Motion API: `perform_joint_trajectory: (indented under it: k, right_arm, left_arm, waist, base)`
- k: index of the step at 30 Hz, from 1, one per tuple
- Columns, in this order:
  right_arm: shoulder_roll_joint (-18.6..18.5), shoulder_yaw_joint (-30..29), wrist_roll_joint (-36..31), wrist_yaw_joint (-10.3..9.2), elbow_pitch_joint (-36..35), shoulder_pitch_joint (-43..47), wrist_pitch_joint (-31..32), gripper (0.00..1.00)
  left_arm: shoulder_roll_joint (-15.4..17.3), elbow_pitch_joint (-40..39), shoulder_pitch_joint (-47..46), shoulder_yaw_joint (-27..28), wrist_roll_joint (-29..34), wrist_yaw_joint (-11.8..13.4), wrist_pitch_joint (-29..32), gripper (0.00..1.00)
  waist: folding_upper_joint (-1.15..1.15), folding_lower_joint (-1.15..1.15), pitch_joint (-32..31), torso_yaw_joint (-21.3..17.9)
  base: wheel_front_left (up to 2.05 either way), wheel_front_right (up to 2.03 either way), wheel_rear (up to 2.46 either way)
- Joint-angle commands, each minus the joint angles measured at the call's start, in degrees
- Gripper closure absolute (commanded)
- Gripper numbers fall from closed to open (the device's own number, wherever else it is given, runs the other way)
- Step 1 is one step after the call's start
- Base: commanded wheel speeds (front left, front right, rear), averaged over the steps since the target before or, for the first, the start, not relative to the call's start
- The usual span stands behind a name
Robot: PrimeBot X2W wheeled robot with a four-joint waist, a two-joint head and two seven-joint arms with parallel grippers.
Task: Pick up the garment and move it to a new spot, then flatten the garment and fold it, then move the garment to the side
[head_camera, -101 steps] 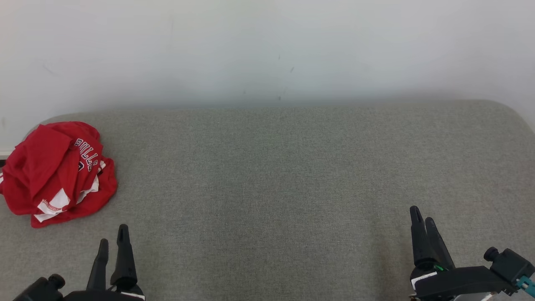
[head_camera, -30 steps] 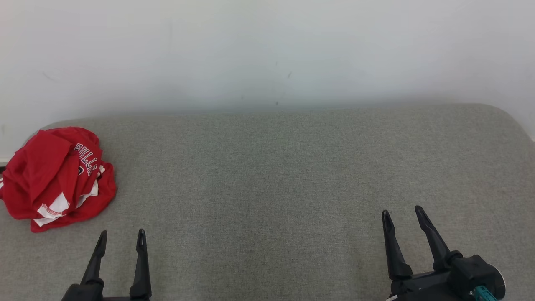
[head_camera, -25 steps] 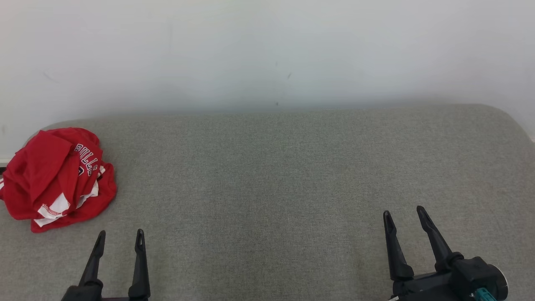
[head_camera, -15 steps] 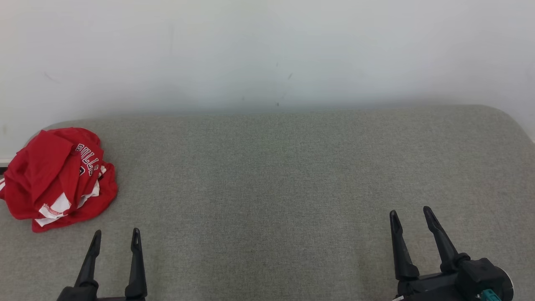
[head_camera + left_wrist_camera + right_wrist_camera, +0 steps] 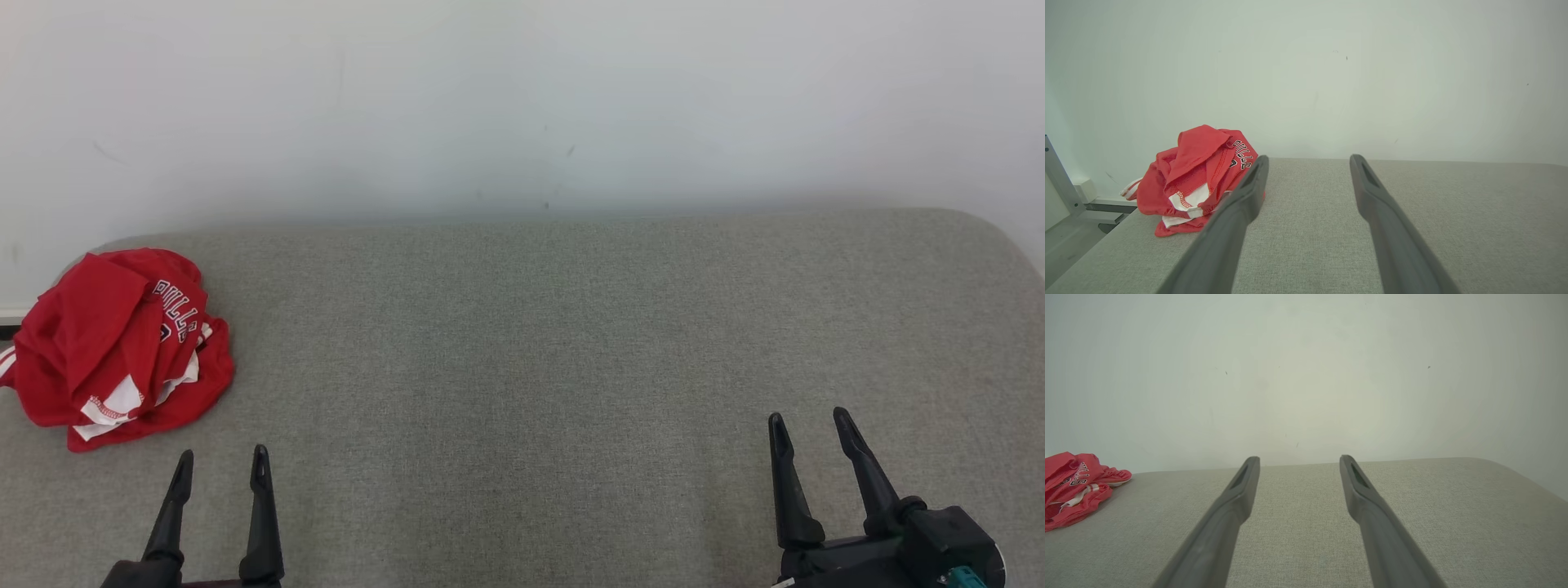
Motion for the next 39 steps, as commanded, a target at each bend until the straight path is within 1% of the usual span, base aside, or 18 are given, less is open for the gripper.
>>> perform_joint_trajectory:
  k: [1, 6, 13, 18, 21, 26, 27, 34, 39]
  right_arm:
    - [-0.2, -0.1, 0.4, -0.12, 0.0, 0.5, 0.0, 0.00]
    - [-0.2, -0.2, 0.5, -0.12, 0.2, 0.5, 0.0, 0.00]
    - [-0.2, 0.0, 1.1, -0.12, 0.6, 0.7, 0.0, 0.00]
    - [-0.2, -0.2, 1.6, -0.12, 0.8, 0.9, 0.0, 0.00]
    - [-0.1, 0.0, 2.0, -0.12, 1.0, 1.1, 0.0, 0.00]
    - [-0.1, -0.1, 2.1, -0.12, 1.6, 1.3, 0.0, 0.00]
    - [-0.1, -0.1, 2.1, -0.12, 1.6, 1.3, 0.0, 0.00]
    - [-0.1, -0.1, 2.3, -0.12, 2.5, 1.4, 0.0, 0.00]
    - [-0.1, -0.1, 2.4, -0.12, 3.6, 1.4, 0.0, 0.00]
  left_arm:
    - [0.2, -0.2, 0.6, 0.0, -0.1, 0.3, 0.1, 0.00]
    - [0.0, -1.1, 1.0, -0.3, -0.4, 0.6, 0.6, 0.00]
    - [0.7, -1.7, 1.2, -0.8, -0.3, 0.9, 1.3, 0.00]
    - [1.4, -1.6, 0.9, -1.4, -0.1, 0.4, 2.0, 0.00]
    - [1.7, -1.2, 0.3, -1.5, -0.6, 0.0, 2.0, 0.00]
    - [2.2, -1.0, 0.3, -1.4, -1.2, 0.3, 3.1, 0.00]
    - [2.2, -1.0, 0.3, -1.4, -1.2, 0.3, 3.1, 0.00]
    - [2.7, -2.9, 1.2, -1.4, -1.1, 1.1, 4.6, 0.00]
    - [3.1, -2.4, 1.5, -1.2, -1.6, 1.2, 5.0, 0.00]
  waist:
    - [0.00, 0.00, 0.0, 0.0]
    - [0.00, 0.00, -0.1, 0.2]
    - [0.00, 0.00, 0.0, 0.7]
    - [0.00, 0.00, 0.0, 2.0]
    - [0.00, 0.00, 0.0, 3.4]
    - [0.00, 0.00, -0.1, 6.4]
    - [0.00, 0.00, -0.1, 6.4]
    - [0.00, 0.00, -0.4, 11.3]
    - [0.00, 0.00, -0.6, 14.6]
  base:
    - [0.00, 0.00, 0.00]
    - [0.00, 0.00, 0.00]
    - [0.00, 0.00, 0.00]
    - [0.00, 0.00, 0.00]
    - [0.00, 0.00, 0.00]
    - [0.00, 0.00, 0.00]
    - [0.00, 0.00, 0.00]
    - [0.00, 0.00, 0.00]
    - [0.00, 0.00, 0.00]
